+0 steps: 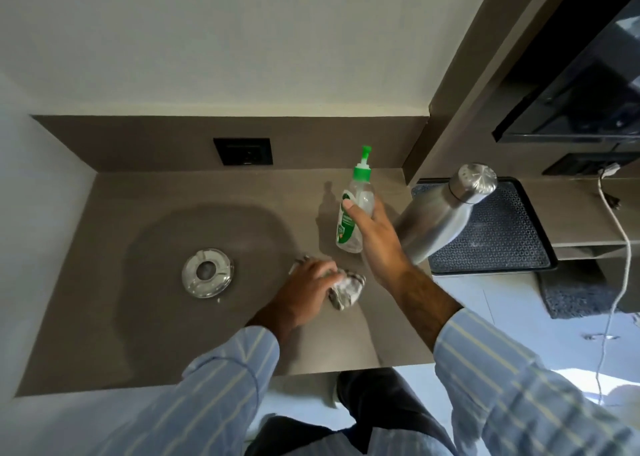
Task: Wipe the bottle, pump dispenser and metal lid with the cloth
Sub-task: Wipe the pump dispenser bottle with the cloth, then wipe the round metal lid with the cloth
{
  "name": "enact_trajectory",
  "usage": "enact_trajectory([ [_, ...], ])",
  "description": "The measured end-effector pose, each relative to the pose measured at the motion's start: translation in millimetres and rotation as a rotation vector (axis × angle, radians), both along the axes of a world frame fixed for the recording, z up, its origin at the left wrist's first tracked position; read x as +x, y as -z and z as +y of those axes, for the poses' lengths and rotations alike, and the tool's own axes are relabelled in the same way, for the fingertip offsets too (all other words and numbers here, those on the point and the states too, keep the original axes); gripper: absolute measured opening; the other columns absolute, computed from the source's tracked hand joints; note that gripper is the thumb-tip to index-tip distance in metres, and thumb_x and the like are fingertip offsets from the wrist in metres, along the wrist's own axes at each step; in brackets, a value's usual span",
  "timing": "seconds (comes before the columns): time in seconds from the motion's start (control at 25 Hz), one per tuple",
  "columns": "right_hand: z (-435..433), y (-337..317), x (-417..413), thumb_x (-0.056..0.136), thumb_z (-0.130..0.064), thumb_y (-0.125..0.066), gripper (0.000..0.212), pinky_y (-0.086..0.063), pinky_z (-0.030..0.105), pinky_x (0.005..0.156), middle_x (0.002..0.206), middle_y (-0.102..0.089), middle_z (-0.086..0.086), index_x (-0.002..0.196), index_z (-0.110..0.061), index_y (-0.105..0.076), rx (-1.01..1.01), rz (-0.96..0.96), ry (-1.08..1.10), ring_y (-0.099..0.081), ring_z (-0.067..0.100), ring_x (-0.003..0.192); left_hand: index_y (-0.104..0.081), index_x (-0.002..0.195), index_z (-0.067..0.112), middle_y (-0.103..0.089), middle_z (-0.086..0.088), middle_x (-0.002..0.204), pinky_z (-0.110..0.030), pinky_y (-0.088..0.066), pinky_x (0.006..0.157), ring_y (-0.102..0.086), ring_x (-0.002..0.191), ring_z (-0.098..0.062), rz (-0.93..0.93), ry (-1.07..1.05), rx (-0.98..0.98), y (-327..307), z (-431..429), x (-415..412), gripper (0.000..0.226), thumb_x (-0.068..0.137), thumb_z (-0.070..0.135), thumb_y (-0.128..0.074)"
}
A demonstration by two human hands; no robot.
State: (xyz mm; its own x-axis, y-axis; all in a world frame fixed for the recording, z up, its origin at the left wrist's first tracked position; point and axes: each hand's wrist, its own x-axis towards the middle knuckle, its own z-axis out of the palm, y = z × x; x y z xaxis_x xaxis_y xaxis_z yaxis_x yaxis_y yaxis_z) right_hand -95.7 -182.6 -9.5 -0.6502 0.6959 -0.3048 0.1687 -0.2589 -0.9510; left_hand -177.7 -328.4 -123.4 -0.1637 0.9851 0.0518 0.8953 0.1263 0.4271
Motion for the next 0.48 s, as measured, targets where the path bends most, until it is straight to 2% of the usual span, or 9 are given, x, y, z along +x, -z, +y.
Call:
enact_trajectory([
  [0.12, -10.8, 10.5, 2.4, 0.094, -0.040, -0.069, 0.047, -0.057, 0.042, 0.097, 0.122, -0.067, 0.006, 0.133, -0.021, -0.052, -0.011, -0.033, 0.030, -0.069, 0.023, 0.115, -0.074, 0.122, 0.020, -0.070, -0.011, 0.122, -0.043, -0.054, 0.094, -0.067, 0.108, -0.036, -0.052, 0.091, -0.012, -1.3, -53.1, 39.6, 0.043, 0.082, 0.006, -0.065],
  [0.2, -18.4, 19.9, 3.9, 0.095, -0.033, -0.072, 0.044, -0.057, 0.046, 0.101, 0.119, -0.066, 0.010, 0.130, -0.015, -0.052, 0.004, -0.064, 0.016, -0.067, 0.028, 0.116, -0.073, 0.121, 0.021, -0.070, -0.008, 0.120, -0.041, -0.054, 0.093, -0.067, 0.107, -0.033, -0.061, 0.127, -0.044, 0.1, -87.9, 64.1, 0.043, 0.081, 0.007, -0.066],
  [0.28, -26.6, 29.1, 6.9, 0.093, -0.025, -0.075, 0.032, -0.056, 0.043, 0.099, 0.113, -0.070, 0.007, 0.120, -0.022, -0.059, 0.038, -0.096, -0.015, -0.069, 0.025, 0.108, -0.068, 0.127, 0.018, -0.068, -0.008, 0.127, -0.042, -0.050, 0.098, -0.062, 0.114, -0.032, -0.095, 0.123, -0.152, -2.1, -117.8, 84.4, 0.045, 0.086, 0.006, -0.056],
  [0.36, -32.3, 36.6, 7.7, 0.089, -0.014, -0.080, 0.030, -0.055, 0.036, 0.094, 0.102, -0.072, -0.005, 0.111, -0.028, -0.066, 0.078, -0.103, -0.079, -0.069, 0.012, 0.095, -0.061, 0.134, 0.016, -0.063, -0.006, 0.135, -0.043, -0.042, 0.106, -0.054, 0.124, -0.028, -0.145, 0.080, -0.296, -3.7, -141.6, 91.7, 0.046, 0.091, 0.012, -0.046],
  [0.44, -33.6, 43.4, 5.0, 0.085, -0.003, -0.081, 0.034, -0.052, 0.032, 0.092, 0.097, -0.071, -0.010, 0.104, -0.028, -0.068, 0.106, -0.128, -0.150, -0.068, 0.005, 0.087, -0.060, 0.134, 0.016, -0.062, -0.006, 0.135, -0.041, -0.041, 0.108, -0.053, 0.125, -0.024, -0.301, -0.065, -0.318, -8.4, -155.4, 87.8, 0.039, 0.098, 0.021, -0.049],
  [0.48, -34.0, 46.2, 3.2, 0.084, 0.001, -0.080, 0.037, -0.052, 0.032, 0.092, 0.097, -0.071, -0.010, 0.101, -0.029, -0.068, 0.112, -0.142, -0.178, -0.067, 0.007, 0.088, -0.062, 0.133, 0.017, -0.064, -0.005, 0.133, -0.039, -0.043, 0.107, -0.056, 0.123, -0.021, -0.423, -0.184, -0.292, -15.0, -158.7, 82.1, 0.035, 0.100, 0.023, -0.052],
])
